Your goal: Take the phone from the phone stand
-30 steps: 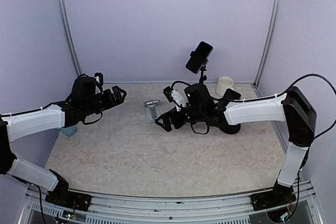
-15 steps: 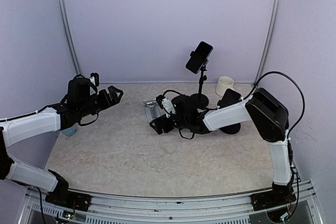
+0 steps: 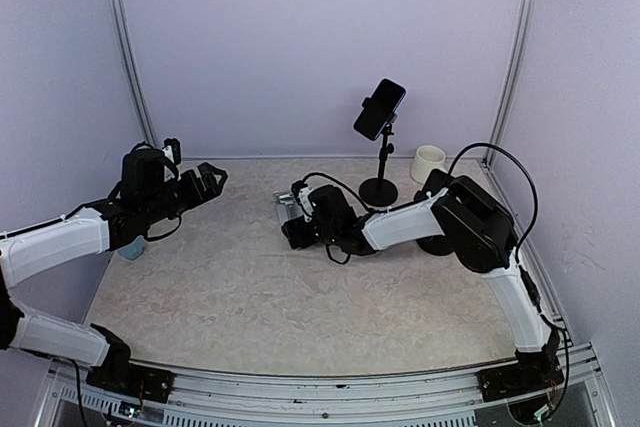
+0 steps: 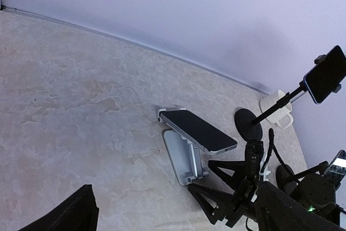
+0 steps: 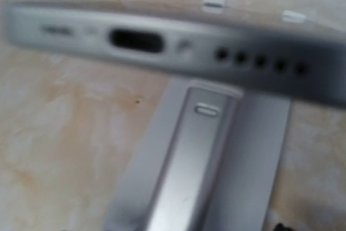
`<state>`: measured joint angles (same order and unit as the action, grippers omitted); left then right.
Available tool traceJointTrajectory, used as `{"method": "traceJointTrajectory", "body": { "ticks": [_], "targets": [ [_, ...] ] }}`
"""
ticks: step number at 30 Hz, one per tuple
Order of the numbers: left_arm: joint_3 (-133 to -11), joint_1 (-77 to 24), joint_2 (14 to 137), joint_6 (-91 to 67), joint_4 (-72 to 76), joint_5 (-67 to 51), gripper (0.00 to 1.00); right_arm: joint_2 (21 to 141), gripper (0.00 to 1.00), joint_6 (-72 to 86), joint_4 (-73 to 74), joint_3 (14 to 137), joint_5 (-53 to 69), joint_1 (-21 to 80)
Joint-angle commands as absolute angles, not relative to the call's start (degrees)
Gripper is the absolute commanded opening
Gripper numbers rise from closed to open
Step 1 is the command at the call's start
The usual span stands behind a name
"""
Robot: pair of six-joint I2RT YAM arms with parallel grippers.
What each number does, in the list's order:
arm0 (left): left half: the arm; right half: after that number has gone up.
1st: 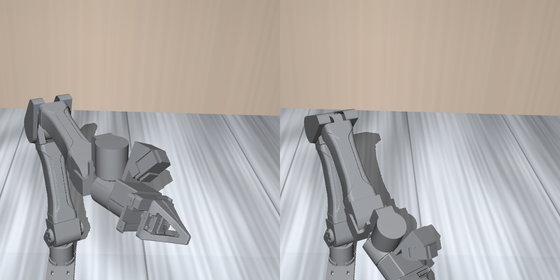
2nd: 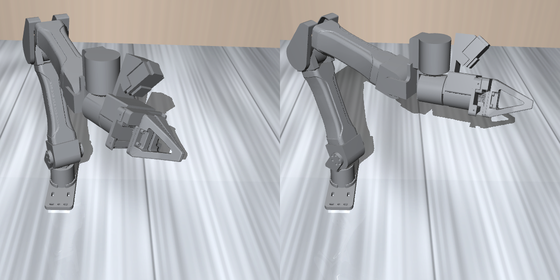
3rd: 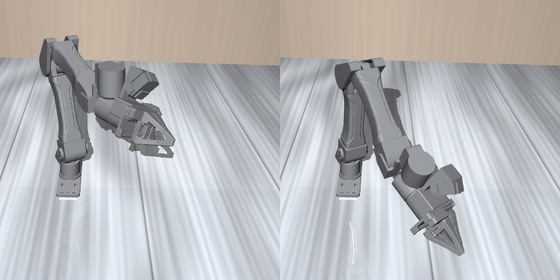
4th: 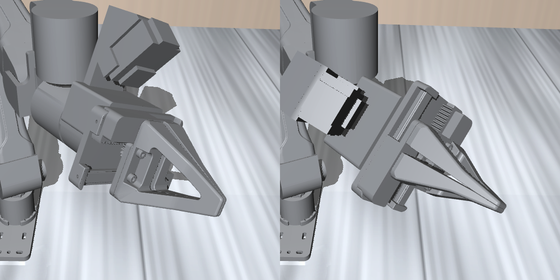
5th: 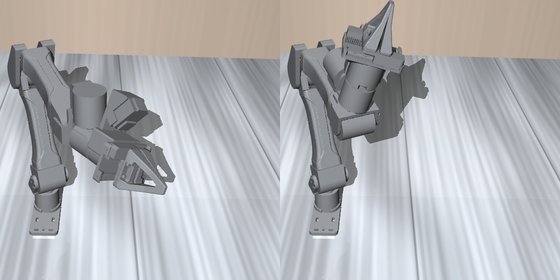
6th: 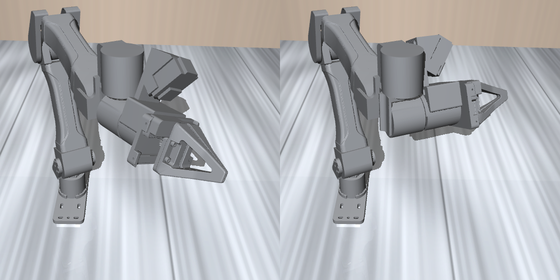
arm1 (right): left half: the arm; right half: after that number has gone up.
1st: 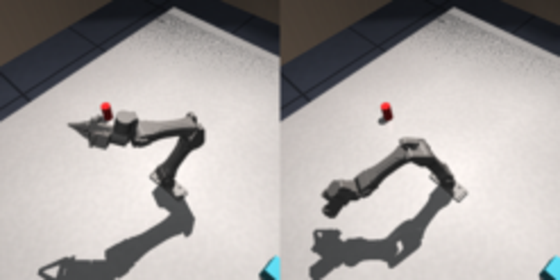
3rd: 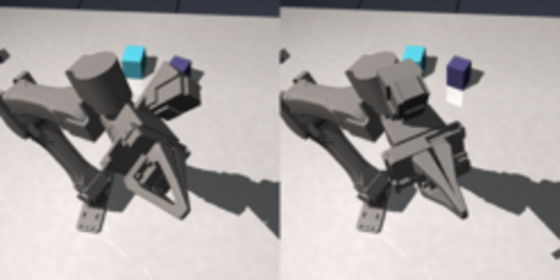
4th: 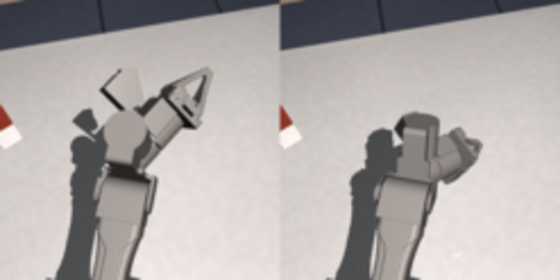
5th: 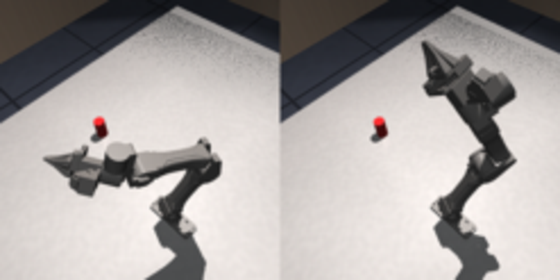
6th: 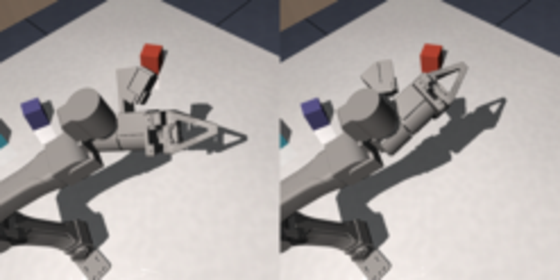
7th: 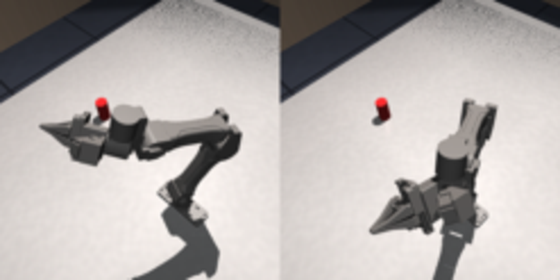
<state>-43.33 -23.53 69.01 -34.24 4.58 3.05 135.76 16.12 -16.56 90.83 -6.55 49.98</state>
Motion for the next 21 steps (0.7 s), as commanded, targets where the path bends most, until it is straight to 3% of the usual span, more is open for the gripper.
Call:
{"method": "traceJointTrajectory", "body": {
  "ticks": [1, 10, 21],
  "targets": [
    [-43.0, -22.9, 67.8, -33.4, 3.7, 4.0, 0.99, 138.9, 0.78, 17.2, -15.5, 94.1, -10.9, 50.5],
    [-42.3, -22.7, 67.3, -33.0, 3.7, 3.7, 0.99, 143.1, 0.65, 16.9, -11.2, 100.8, -14.8, 50.8],
    [-42.5, -22.4, 68.1, -31.6, 3.3, 2.6, 0.99, 140.1, 0.5, 15.2, -15.0, 95.7, -12.7, 50.8]
  ]
}}
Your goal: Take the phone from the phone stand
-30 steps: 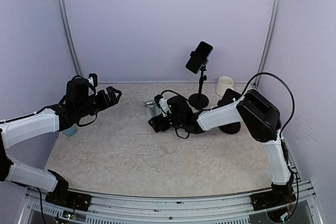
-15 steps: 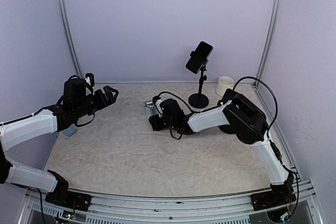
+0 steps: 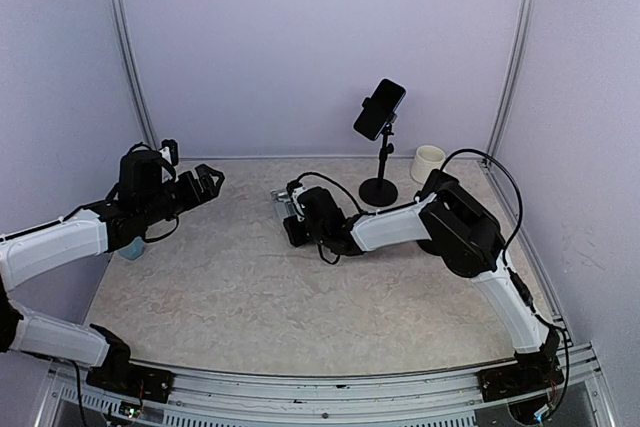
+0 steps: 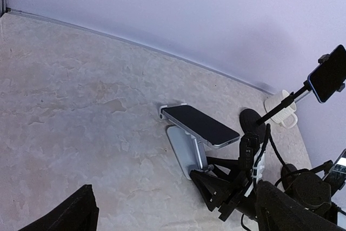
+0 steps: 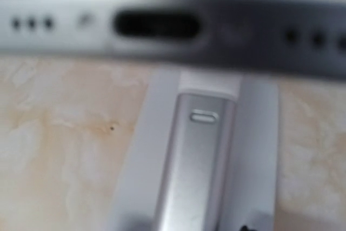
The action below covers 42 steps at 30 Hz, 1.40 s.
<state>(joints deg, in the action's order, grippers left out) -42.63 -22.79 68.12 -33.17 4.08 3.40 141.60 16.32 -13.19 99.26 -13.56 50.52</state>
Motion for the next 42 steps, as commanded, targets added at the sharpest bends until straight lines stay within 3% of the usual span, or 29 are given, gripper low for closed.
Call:
{"method": "traceJointTrajectory", "body": {
  "ticks": [1, 11, 27, 38, 42],
  "targets": [
    [-42.7, -22.4, 68.3, -31.4, 3.1, 2.6, 0.99, 139.4, 0.49, 14.8, -15.7, 94.7, -11.9, 50.8],
    [-42.6, -22.6, 69.1, -30.5, 2.9, 1.4, 0.99, 131.8, 0.4, 10.4, -24.7, 82.6, -4.2, 50.8],
    [-44.1, -22.9, 73.7, -27.4, 2.4, -1.7, 0.99, 124.4, 0.34, -0.5, -34.6, 64.8, 19.5, 50.8],
    [-52.5, -21.8, 87.9, -22.7, -1.8, -8.1, 0.99, 121.7, 0.37, -9.1, -30.7, 61.2, 31.2, 50.5],
    [-56.0, -21.6, 92.7, -21.4, -4.1, -9.0, 0.95, 121.1, 0.48, -10.0, -29.3, 60.6, 30.8, 49.7]
  ]
}}
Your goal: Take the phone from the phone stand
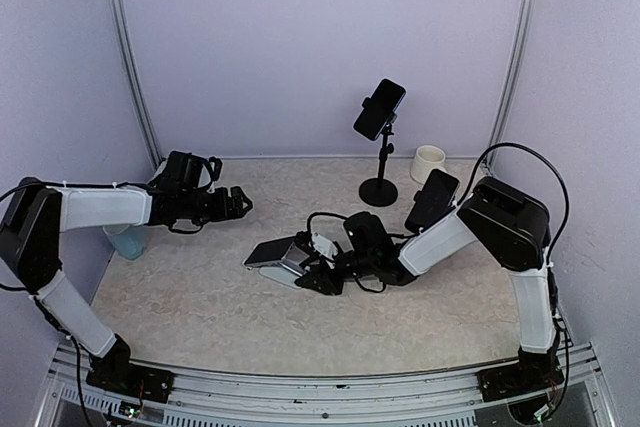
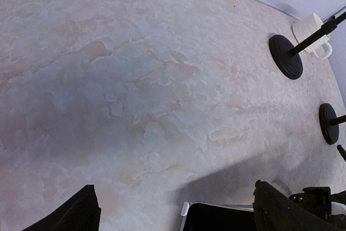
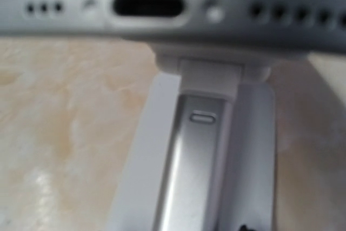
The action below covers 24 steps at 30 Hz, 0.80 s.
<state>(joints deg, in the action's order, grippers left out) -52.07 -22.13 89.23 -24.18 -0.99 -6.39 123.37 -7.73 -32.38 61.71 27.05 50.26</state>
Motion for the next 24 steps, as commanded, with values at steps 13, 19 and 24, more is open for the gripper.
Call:
{"method": "traceJointTrajectory", "body": {
  "ticks": [13, 19, 24],
  "targets": [
    [-62.1, -21.1, 103.4, -18.3, -5.8, -11.2, 0.73, 120.2, 0.77, -4.9, -32.1, 58.4, 20.7, 48.8],
    [-64.2, -21.0, 106.4, -17.1, -6.9, -11.9, 0.59, 120.1, 0.78, -4.3, -31.3, 58.2, 12.7, 48.5],
    [-65.4, -21.4, 108.6, -16.5, -7.9, -12.0, 0.51, 120.1, 0.78, -2.9, -30.9, 58.7, 7.5, 47.4]
  ]
}}
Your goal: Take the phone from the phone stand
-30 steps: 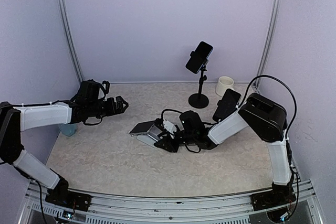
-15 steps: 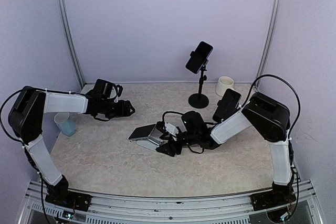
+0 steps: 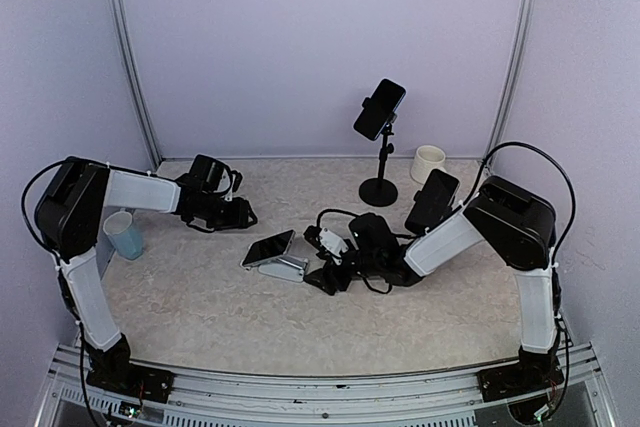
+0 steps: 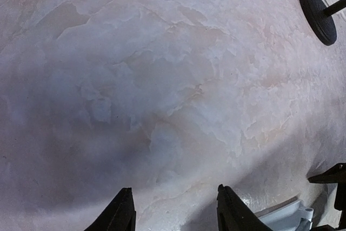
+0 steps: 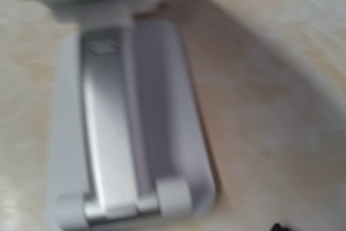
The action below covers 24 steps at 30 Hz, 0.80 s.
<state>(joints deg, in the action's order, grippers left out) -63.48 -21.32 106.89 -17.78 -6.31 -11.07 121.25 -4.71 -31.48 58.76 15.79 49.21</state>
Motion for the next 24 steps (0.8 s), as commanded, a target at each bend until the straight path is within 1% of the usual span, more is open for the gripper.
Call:
{"method": "traceJointTrajectory", "body": {
  "ticks": [1, 3, 7, 10, 13, 14, 19, 24],
  "targets": [
    [-65.3, -21.4, 108.8, -16.5, -8.0, -11.8, 0.5, 120.1, 0.78, -2.5, -30.8, 58.8, 7.1, 47.1],
    [-65.2, -21.4, 109.1, -16.8, -8.0, -11.4, 0.48, 120.4, 0.78, -1.9, -30.7, 59.3, 7.3, 46.5],
    [-64.8, -21.2, 109.3, -17.3, -7.9, -10.2, 0.47, 119.1, 0.79, -2.0, -32.6, 58.0, 12.4, 46.4],
    [-64.6, -20.8, 109.3, -17.3, -7.6, -10.4, 0.46, 117.3, 0.84, -1.9, -35.5, 54.6, 15.4, 47.4],
    [-65.1, -20.7, 109.9, -16.3, -7.7, -10.8, 0.43, 117.0, 0.94, -2.2, -35.3, 54.1, 14.4, 49.2],
    [-65.4, -20.7, 110.2, -16.2, -7.8, -11.2, 0.41, 117.3, 0.95, -1.9, -34.9, 54.5, 13.9, 49.8],
    [-67.1, -20.8, 111.9, -15.2, -9.0, -11.4, 0.35, 119.5, 0.99, 0.8, -34.4, 56.7, 11.3, 51.7],
    [-68.1, -21.6, 113.0, -14.2, -10.2, -10.4, 0.3, 121.5, 1.0, 2.0, -32.5, 59.4, 8.2, 53.4]
  ]
}}
